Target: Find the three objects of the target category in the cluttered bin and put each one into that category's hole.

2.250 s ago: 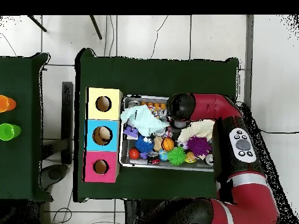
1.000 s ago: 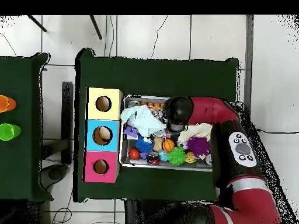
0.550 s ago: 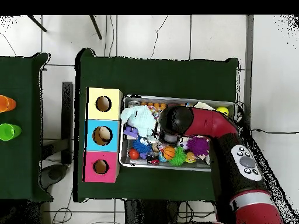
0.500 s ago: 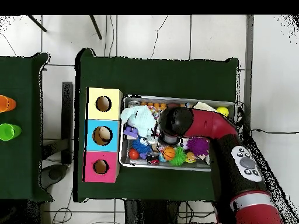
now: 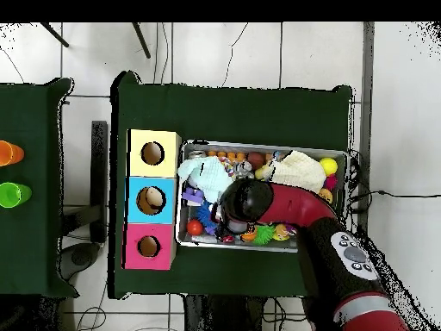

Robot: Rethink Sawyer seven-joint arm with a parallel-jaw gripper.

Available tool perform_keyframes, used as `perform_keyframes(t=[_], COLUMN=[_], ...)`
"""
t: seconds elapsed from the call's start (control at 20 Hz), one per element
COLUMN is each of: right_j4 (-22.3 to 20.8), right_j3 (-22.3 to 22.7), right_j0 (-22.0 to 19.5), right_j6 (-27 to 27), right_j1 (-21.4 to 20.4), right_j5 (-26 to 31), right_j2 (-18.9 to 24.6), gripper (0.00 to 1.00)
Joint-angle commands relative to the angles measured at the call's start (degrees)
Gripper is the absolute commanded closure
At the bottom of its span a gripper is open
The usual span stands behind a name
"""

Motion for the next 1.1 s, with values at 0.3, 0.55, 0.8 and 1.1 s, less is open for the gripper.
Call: perform_keyframes(t=[0.3, 0.55, 0.8, 1.1], right_j4=[2.71, 3.4, 3.53, 3.27], right_j3=[10.04, 11.7, 12.1, 11.88], right_j0=[1.35, 0.94, 1.2, 0.75], right_j6=[6.49, 6.36, 6.1, 5.01], right_j1=[4.06, 3.02, 1.18, -0.38], right_j5=[-14.1, -15.48, -15.11, -13.23], right_j2=[3.9, 3.98, 3.36, 2.67], gripper=[1.0, 1.0, 1.0, 1.0])
